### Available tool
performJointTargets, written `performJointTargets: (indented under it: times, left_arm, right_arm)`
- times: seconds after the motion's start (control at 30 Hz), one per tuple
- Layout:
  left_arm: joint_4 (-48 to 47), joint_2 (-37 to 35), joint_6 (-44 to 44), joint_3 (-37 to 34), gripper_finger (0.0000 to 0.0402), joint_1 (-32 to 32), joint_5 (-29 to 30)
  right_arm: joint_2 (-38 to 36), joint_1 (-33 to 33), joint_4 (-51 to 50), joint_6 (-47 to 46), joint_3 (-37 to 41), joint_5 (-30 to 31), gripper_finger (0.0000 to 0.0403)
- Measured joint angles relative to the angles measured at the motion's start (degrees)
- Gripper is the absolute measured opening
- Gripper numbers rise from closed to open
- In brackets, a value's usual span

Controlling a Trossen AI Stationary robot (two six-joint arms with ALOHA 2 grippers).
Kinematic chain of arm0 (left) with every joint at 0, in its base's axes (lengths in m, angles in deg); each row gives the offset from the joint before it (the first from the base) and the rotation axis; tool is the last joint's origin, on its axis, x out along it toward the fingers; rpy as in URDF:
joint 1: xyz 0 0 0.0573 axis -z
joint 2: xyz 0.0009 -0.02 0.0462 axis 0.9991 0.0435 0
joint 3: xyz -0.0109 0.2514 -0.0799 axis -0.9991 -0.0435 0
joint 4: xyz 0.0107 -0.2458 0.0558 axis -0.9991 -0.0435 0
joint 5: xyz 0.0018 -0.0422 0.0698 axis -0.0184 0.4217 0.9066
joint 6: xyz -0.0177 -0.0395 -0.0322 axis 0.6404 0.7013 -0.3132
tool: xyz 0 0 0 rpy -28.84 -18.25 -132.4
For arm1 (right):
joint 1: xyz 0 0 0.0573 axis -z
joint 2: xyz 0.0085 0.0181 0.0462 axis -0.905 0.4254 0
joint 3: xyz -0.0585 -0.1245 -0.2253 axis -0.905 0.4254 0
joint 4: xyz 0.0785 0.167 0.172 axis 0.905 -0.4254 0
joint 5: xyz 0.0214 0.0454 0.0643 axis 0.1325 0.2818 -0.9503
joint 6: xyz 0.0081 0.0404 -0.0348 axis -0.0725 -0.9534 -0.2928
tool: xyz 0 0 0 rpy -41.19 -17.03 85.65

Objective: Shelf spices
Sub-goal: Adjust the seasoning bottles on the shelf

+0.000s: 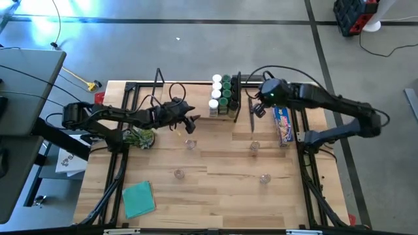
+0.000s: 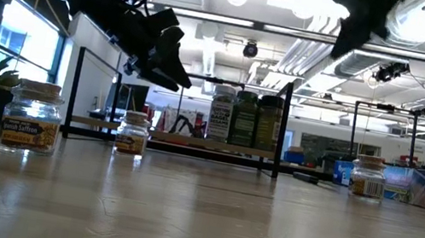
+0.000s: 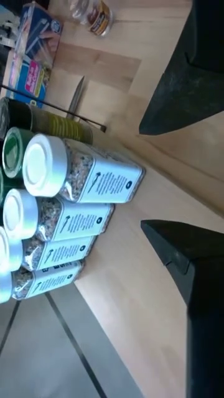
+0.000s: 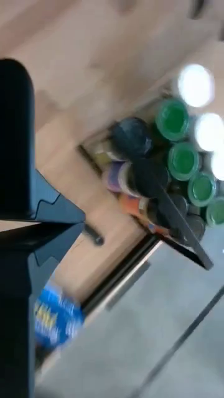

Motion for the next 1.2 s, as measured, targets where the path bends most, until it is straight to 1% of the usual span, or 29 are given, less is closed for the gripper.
performJointTargets:
  times: [0.1, 0.2, 0.3, 0.43, 0.53, 0.77, 0.83, 0.97, 1.1, 1.2]
  left_arm:
    - [0.0, 0.0, 0.0, 0.0, 0.0226, -0.5, -0.8]
    - [0.0, 0.0, 0.0, 0.0, 0.0225, -0.6, -1.1]
    - [-0.1, 0.0, 0.0, 0.0, 0.0225, -0.3, -1.1]
    - [0.0, 0.0, 0.0, 0.0, 0.0225, 0.2, -1.1]
    - [0.0, 0.0, 0.0, 0.0, 0.0225, 0.2, -1.1]
    - [0.3, 0.0, 0.0, 0.0, 0.0225, 0.2, -1.1]
    - [0.3, 0.0, 0.1, 0.0, 0.0225, 0.2, -1.1]
    - [0.2, 0.0, 0.1, 0.0, 0.0225, 0.2, -1.1]
    - [0.2, 0.0, 0.1, 0.0, 0.0225, 0.2, -1.1]
    - [0.1, 0.0, 0.1, 0.0, 0.0225, 0.2, -1.1]
  right_arm:
    - [-5.6, 3.5, 15.2, -2.3, 13.9, -4.0, 0.0000]
    - [-7.4, 7.1, 27.9, -3.1, 23.9, -6.3, 0.0000]
    - [-6.6, 10.9, 37.3, -3.9, 30.4, -8.8, 0.0000]
    - [-3.9, 14.5, 51.9, -5.5, 36.6, -15.4, 0.0000]
    - [-1.0, 15.8, 57.3, -6.4, 38.4, -18.5, 0.0000]
    - [5.5, 15.9, 67.3, -6.5, 38.4, -22.2, 0.0000]
    - [6.8, 15.9, 69.1, -6.8, 38.4, -22.5, 0.0000]
    - [7.8, 15.9, 70.5, -6.9, 38.4, -23.4, 0.0000]
    - [6.9, 15.9, 68.9, -7.1, 38.4, -23.4, 0.0000]
    - [5.5, 16.3, 67.4, -8.9, 38.3, -21.5, 0.0000]
